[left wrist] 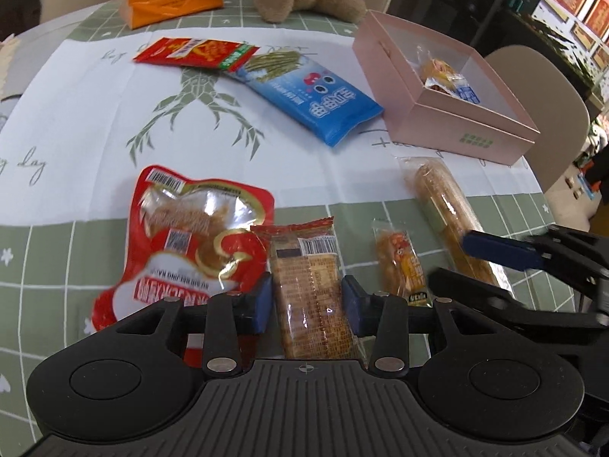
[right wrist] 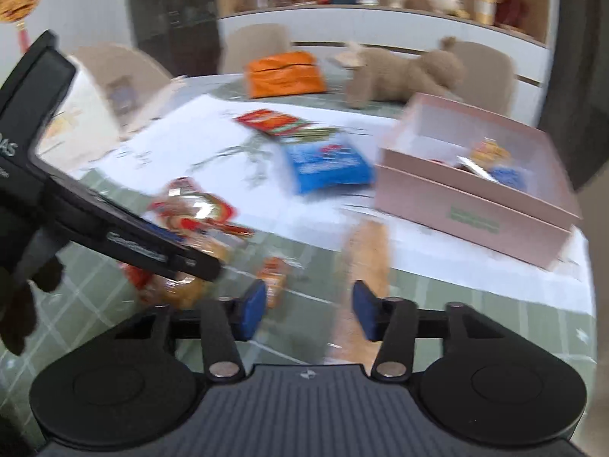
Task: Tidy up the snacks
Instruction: 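Grasp the brown wafer packet with the left gripper while the right grasps the bread-stick bag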
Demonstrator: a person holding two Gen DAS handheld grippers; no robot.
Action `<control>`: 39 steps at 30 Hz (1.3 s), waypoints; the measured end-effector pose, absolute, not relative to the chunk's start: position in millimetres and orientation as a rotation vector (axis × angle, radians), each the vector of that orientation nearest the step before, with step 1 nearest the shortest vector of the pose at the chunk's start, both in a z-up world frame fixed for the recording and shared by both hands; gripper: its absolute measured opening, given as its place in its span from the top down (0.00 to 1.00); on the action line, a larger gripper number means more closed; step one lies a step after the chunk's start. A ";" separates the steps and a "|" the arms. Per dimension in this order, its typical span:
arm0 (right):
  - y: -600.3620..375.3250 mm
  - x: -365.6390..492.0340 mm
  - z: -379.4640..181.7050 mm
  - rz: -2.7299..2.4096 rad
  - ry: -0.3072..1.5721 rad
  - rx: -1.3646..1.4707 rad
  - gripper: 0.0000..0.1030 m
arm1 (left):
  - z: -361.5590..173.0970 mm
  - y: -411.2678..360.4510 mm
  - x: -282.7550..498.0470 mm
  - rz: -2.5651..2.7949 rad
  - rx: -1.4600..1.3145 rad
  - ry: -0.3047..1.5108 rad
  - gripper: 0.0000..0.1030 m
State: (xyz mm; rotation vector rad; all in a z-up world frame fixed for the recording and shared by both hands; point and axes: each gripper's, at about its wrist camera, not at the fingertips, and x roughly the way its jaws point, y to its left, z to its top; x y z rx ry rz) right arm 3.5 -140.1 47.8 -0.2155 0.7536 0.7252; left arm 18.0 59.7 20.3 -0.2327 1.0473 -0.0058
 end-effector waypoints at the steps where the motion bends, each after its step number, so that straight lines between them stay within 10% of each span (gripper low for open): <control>1: -133.0 4.6 46.1 0.740 0.756 -0.223 0.63 | 20.5 59.8 16.6 -0.005 -0.231 1.048 0.57; 9: -101.5 27.5 25.2 0.791 0.871 -0.202 0.80 | 20.7 57.1 13.0 0.004 -0.218 1.045 0.57; 34: -177.4 -14.8 30.7 0.681 0.879 -0.282 0.78 | 17.5 1.8 2.5 -0.208 -0.056 1.066 0.46; 39: -184.8 -12.7 57.4 0.679 0.773 -0.210 0.42 | 17.9 -2.8 -0.2 -0.180 -0.046 1.050 0.46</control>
